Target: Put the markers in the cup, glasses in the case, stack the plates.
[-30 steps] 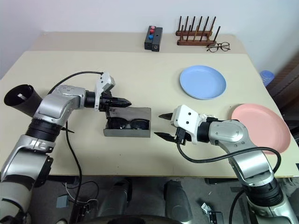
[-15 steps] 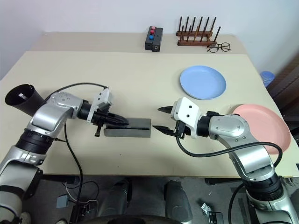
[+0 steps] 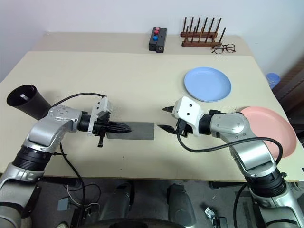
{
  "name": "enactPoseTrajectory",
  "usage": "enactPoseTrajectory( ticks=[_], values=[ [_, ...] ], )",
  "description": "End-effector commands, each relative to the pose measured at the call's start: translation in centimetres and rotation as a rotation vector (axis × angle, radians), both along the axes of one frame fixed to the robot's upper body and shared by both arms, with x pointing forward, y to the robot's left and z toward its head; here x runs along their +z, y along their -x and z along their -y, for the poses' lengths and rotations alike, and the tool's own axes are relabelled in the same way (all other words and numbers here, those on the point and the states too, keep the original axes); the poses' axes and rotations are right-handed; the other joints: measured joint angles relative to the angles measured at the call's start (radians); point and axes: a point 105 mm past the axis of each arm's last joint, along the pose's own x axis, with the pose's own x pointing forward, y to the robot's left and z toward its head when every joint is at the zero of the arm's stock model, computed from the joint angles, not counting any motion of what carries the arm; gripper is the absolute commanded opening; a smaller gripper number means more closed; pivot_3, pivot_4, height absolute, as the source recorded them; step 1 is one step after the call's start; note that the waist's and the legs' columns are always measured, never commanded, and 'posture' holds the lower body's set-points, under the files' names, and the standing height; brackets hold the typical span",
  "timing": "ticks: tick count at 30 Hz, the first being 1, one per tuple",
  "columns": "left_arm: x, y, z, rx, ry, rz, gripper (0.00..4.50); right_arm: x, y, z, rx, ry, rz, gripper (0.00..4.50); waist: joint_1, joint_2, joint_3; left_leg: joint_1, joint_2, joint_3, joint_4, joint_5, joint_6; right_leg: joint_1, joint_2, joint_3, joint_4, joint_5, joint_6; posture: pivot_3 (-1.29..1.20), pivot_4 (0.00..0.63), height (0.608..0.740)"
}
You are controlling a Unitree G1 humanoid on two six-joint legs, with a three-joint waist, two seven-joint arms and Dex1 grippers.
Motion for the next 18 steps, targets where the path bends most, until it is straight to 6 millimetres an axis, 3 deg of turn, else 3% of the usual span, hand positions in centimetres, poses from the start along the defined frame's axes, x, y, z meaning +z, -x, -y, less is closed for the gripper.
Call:
enactPoseTrajectory(
  ticks=[1, 4, 7, 12, 18],
  values=[
    [2.9, 1.2, -0.5, 0.019, 0.092, 0.088, 0.03, 0.9, -2.6, 2.4, -0.164, 0.057, 0.092, 2.85, -0.004, 0.000, 0.000, 0.000, 0.000, 0.000, 0.000, 0.000, 0.000, 0.000, 0.000, 0.000, 0.000, 0.000, 0.000, 0.00, 0.150, 0.740],
    [2.4, 2.8, -1.4, 0.036, 0.083, 0.081, 0.03, 0.6, -5.8, 6.0, -0.368, 0.171, 0.154, 2.85, -0.012, 0.001, 0.000, 0.001, 0.000, 0.000, -0.001, 0.000, 0.000, 0.000, 0.000, 0.000, 0.000, 0.000, 0.000, 0.00, 0.150, 0.740],
    [2.5, 3.6, -1.8, 0.056, 0.103, 0.079, 0.03, -0.1, -7.6, 8.3, -0.439, 0.300, 0.207, 2.85, -0.014, 0.001, 0.000, 0.001, 0.000, 0.000, -0.001, 0.000, 0.000, 0.000, 0.000, 0.000, 0.000, 0.000, 0.000, 0.00, 0.150, 0.740],
    [3.9, 4.1, -1.6, 0.085, 0.204, 0.109, 0.03, -1.8, -10.2, 10.1, -0.442, 0.450, 0.272, 2.85, -0.018, 0.001, 0.000, 0.000, 0.000, 0.000, 0.000, 0.000, 0.000, 0.000, 0.000, 0.000, 0.000, 0.000, 0.000, 0.00, 0.150, 0.740],
    [3.4, 4.8, -1.2, 0.091, 0.188, 0.122, 0.03, -3.2, -12.0, 10.9, -0.440, 0.516, 0.309, 2.85, -0.029, 0.001, 0.000, 0.001, 0.000, 0.000, -0.001, 0.000, 0.000, 0.000, 0.000, 0.000, 0.000, 0.002, 0.003, 0.00, 0.150, 0.740]
  ],
)
